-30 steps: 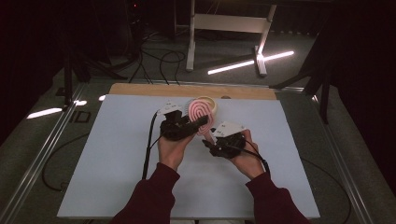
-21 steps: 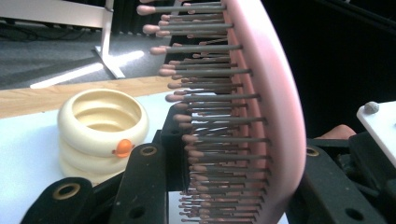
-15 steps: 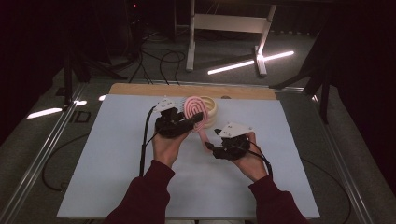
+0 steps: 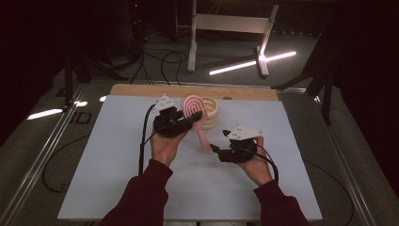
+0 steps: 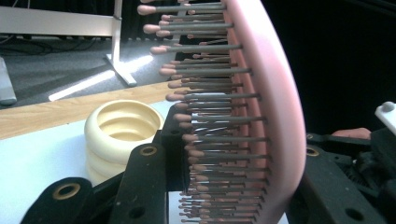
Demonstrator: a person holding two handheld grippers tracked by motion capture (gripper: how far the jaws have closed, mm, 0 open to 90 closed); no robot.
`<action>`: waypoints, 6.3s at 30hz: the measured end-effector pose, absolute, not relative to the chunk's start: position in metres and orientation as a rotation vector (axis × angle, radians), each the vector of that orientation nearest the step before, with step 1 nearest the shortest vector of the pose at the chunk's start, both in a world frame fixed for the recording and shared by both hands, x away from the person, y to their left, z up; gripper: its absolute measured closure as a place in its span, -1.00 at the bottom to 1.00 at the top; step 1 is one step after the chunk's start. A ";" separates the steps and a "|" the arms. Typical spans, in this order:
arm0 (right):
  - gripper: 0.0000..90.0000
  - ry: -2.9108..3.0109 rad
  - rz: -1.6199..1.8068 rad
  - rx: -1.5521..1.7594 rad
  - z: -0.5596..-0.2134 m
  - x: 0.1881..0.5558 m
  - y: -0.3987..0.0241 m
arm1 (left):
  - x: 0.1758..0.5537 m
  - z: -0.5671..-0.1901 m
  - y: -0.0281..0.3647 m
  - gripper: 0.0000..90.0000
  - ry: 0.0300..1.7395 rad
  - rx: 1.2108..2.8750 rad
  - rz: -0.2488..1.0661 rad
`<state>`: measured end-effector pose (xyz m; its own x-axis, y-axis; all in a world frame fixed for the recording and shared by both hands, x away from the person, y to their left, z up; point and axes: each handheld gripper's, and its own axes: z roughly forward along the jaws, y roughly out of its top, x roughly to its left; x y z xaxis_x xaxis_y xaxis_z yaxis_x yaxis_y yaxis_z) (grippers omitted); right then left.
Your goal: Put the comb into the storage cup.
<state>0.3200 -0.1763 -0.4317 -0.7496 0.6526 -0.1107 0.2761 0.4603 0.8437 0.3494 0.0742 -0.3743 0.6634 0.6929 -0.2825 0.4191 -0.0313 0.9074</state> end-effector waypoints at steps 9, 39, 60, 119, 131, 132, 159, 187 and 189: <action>-0.70 2.232 1.202 0.846 -0.440 0.312 -0.193 | 0.353 -0.372 0.080 0.42 0.922 1.673 0.299; -0.77 2.078 1.325 1.004 -0.454 0.287 -0.233 | 0.359 -0.361 0.092 0.42 0.915 1.676 0.335; -0.77 1.939 1.287 1.024 -0.476 0.265 -0.265 | 0.366 -0.351 0.103 0.42 0.904 1.699 0.391; -0.77 1.860 1.327 1.056 -0.487 0.255 -0.283 | 0.404 -0.326 0.084 0.42 0.831 1.699 0.458; -0.77 1.861 1.324 1.061 -0.487 0.254 -0.284 | 0.409 -0.323 0.085 0.42 0.847 1.668 0.474; -0.77 1.862 1.323 1.060 -0.487 0.254 -0.283 | 0.410 -0.323 0.086 0.42 0.851 1.664 0.474; -0.76 1.856 1.322 1.071 -0.487 0.254 -0.285 | 0.424 -0.315 0.071 0.42 0.844 1.703 0.538; -0.76 1.863 1.327 1.063 -0.487 0.254 -0.284 | 0.438 -0.324 0.058 0.42 0.863 1.679 0.544; -0.76 1.862 1.327 1.063 -0.486 0.254 -0.284 | 0.439 -0.325 0.057 0.42 0.862 1.678 0.546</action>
